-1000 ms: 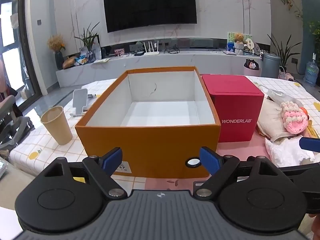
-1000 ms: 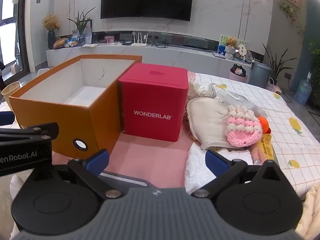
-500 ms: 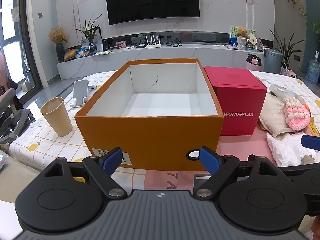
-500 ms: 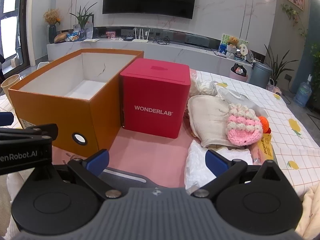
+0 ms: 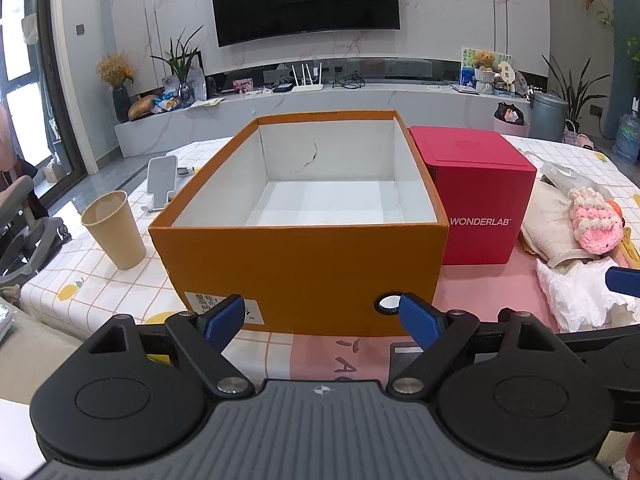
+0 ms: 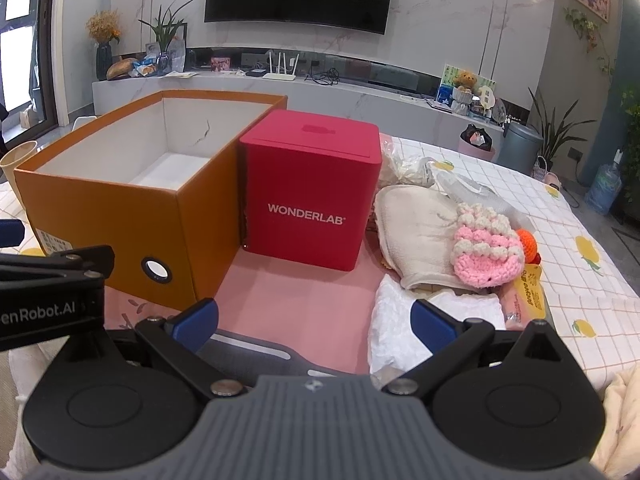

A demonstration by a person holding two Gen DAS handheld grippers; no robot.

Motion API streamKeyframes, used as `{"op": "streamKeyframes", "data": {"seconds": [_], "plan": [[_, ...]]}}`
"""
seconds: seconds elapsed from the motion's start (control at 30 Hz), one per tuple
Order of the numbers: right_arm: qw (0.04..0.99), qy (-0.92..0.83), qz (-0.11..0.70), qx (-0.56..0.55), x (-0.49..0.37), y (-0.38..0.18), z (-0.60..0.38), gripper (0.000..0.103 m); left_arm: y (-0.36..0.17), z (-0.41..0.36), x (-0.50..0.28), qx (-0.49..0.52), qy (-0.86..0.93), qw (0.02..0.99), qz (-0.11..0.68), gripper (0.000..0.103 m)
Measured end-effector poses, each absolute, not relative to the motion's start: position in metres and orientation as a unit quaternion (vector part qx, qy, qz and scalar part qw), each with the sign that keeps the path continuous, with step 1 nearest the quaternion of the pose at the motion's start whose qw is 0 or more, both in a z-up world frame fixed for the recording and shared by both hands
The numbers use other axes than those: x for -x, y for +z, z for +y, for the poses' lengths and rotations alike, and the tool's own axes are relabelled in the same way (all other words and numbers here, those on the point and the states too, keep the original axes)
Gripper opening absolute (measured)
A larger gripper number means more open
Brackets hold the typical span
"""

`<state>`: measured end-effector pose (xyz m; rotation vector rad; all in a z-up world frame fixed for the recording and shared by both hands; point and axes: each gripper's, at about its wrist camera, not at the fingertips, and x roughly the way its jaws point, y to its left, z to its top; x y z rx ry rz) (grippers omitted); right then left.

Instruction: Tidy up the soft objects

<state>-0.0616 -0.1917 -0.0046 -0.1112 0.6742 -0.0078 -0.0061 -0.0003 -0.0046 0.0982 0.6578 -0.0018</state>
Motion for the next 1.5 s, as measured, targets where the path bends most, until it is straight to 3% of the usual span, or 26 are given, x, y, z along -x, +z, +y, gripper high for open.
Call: {"op": "streamKeyframes", "data": {"seconds": [1.5], "plan": [[0.931,-0.008,0.358,0.069,0.0574,-0.0116,-0.1909,0.1,-0.0138,-0.0036,0.0061,-0.048,0.002,0.938,0.344,0.102]]}}
